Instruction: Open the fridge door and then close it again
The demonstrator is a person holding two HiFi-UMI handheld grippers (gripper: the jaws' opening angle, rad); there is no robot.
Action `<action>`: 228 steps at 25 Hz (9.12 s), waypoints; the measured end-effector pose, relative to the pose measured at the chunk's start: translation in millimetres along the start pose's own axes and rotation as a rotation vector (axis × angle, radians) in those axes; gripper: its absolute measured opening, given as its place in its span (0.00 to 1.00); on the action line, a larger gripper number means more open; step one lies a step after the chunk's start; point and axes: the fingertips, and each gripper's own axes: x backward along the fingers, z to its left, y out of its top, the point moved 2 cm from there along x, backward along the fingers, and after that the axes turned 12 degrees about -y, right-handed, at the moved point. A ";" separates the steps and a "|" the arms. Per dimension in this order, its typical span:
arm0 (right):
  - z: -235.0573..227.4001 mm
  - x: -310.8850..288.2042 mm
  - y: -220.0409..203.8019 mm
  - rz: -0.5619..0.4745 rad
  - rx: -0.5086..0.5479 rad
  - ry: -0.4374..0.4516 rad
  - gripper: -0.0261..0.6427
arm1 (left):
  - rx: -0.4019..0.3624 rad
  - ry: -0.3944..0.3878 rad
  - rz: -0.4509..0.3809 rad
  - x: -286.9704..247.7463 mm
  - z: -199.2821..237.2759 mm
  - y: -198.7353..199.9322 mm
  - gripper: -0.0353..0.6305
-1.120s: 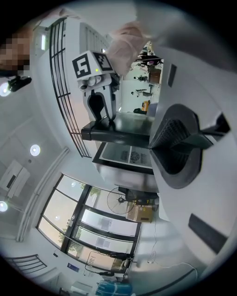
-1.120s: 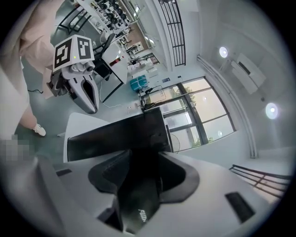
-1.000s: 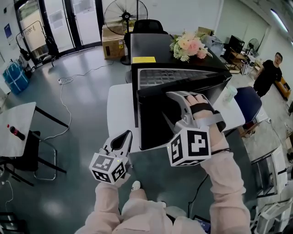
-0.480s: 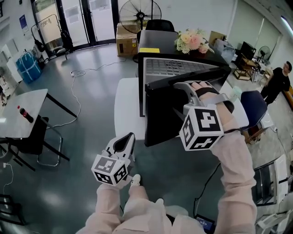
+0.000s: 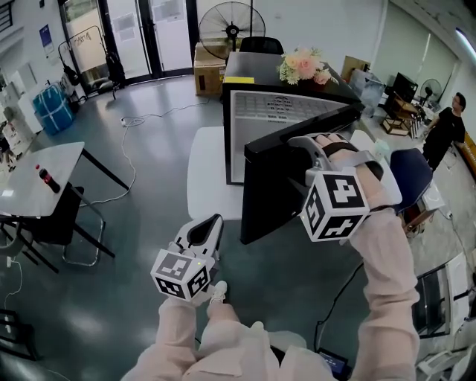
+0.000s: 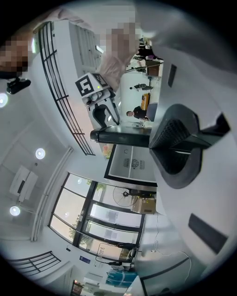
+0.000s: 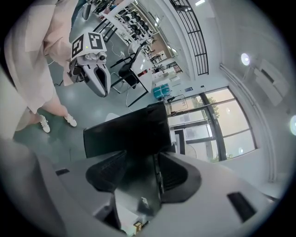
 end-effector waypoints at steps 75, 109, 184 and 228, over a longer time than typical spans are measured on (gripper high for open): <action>65.8 200.3 -169.0 -0.114 -0.032 0.009 0.42 | -0.046 -0.186 0.108 -61.9 -117.8 -35.2 0.07; 44.8 120.0 -71.6 -0.093 -0.003 -0.091 0.42 | -0.047 -0.097 0.081 -28.2 -80.9 -24.7 0.07; -72.7 -221.2 8.5 0.232 -0.046 -0.301 0.41 | 0.042 -0.246 0.068 -83.8 205.6 1.8 0.07; 80.8 -124.2 -2.5 0.002 -1.536 -0.254 0.05 | 0.138 -0.140 0.040 -45.2 169.1 -35.7 0.07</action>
